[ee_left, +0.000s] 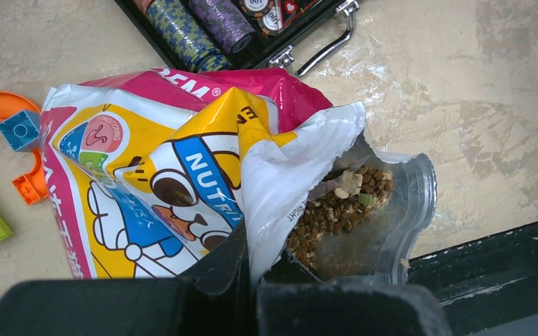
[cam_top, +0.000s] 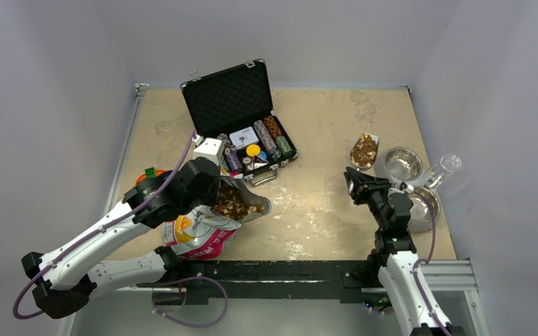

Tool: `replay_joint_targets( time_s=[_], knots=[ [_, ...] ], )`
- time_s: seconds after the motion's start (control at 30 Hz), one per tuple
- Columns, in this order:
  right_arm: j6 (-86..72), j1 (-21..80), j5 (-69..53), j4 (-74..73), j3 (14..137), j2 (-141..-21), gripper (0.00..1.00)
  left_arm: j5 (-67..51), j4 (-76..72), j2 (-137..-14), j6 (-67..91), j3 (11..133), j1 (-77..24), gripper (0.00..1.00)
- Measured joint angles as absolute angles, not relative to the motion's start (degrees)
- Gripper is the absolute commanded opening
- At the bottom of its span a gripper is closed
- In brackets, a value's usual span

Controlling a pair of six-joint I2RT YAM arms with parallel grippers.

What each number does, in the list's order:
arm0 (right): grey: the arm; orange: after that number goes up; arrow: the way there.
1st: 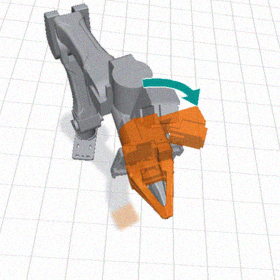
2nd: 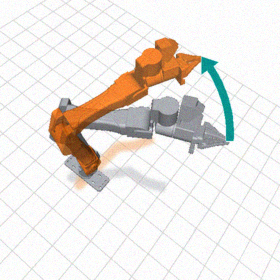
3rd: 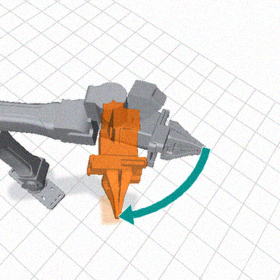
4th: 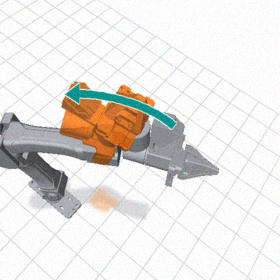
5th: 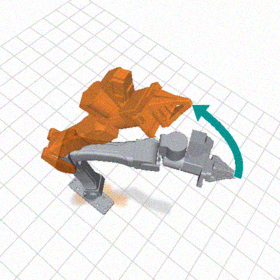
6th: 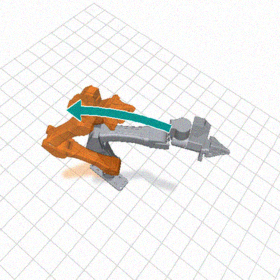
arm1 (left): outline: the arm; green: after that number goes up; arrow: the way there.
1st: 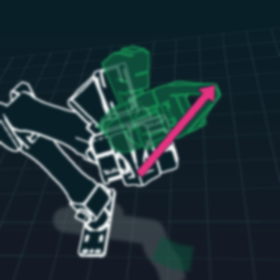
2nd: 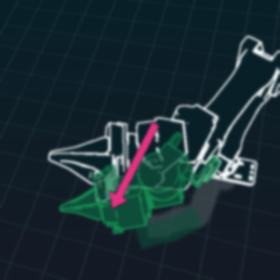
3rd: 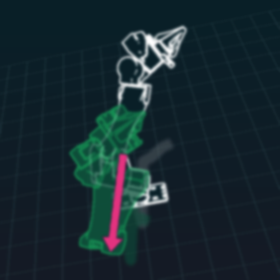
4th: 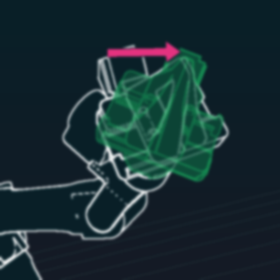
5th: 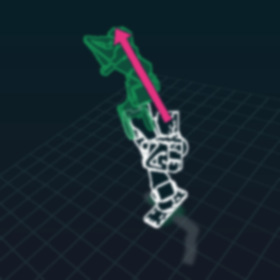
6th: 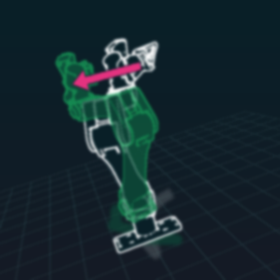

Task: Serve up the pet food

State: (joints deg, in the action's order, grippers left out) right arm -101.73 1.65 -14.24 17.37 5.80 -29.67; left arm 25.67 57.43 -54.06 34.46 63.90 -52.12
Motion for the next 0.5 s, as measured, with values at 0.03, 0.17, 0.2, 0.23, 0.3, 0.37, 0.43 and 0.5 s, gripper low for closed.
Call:
replay_joint_targets(
  time_s=[0.03,0.17,0.2,0.23,0.3,0.37,0.43,0.5],
  knots=[
    [-102.37,1.17,-13.08,16.36,5.52,-28.47,0.00,25.56,57.34,-53.84,34.20,63.83,-52.12,0.00],
    [-104.53,0.14,-8.38,8.47,5.23,-23.40,0.00,25.15,56.93,-52.88,32.73,63.29,-52.12,0.00],
    [-105.19,-0.23,-7.55,6.50,5.21,-22.00,0.00,24.99,56.69,-52.51,32.16,62.98,-52.12,0.00],
    [-105.95,-0.62,-6.50,4.71,5.21,-20.71,0.00,24.82,56.58,-52.23,31.73,62.85,-52.12,0.00],
    [-107.37,-1.28,-4.29,1.87,5.17,-18.44,0.00,24.47,56.47,-51.83,30.57,62.74,-52.12,0.00],
    [-109.08,-1.91,-1.98,-1.39,5.17,-16.19,0.00,24.23,56.31,-51.59,29.61,62.52,-52.12,0.00],
    [-110.45,-2.42,-0.30,-3.60,5.17,-15.11,0.00,24.03,56.18,-51.44,28.56,62.46,-52.12,0.00],
    [-111.55,-2.85,1.08,-5.41,5.19,-15.46,0.00,23.99,56.21,-51.18,27.73,62.43,-52.12,0.00]
  ],
)
